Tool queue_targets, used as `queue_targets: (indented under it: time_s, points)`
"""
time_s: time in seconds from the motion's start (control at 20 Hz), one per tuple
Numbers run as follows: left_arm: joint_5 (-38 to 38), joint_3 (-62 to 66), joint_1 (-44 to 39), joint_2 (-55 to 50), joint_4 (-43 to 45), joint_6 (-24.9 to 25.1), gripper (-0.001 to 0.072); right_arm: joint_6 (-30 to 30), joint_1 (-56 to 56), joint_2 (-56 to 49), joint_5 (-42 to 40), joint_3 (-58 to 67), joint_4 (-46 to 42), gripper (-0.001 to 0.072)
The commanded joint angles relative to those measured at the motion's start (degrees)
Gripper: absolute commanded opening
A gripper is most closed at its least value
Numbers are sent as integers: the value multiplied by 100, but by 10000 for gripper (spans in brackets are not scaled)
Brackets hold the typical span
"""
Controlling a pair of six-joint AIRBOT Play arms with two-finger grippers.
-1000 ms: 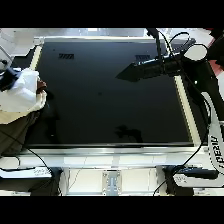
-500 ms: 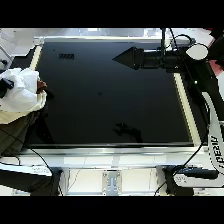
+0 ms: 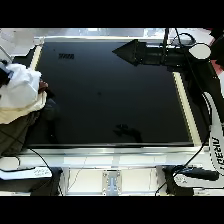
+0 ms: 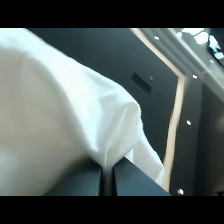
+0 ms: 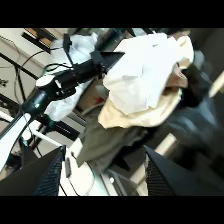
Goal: Fold the shirts.
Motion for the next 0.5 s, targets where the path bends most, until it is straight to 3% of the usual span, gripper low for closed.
queue_targets:
  time_s: [0.0,0.2,0.35,0.45]
  points:
    - [-1827,4,-334,1064,-177,2,11,11,-4,201,199,319,177,549]
    - [-3069,-7,-1775,1714,-170,-197,11,15,-4,310,1104,1690,98,548]
    - [-3082,-15,-3403,1663,153,-197,12,68,-2,498,1475,2597,-284,547]
    - [-3060,-15,-4441,1456,610,-197,15,136,-2,831,1416,2702,-1032,547]
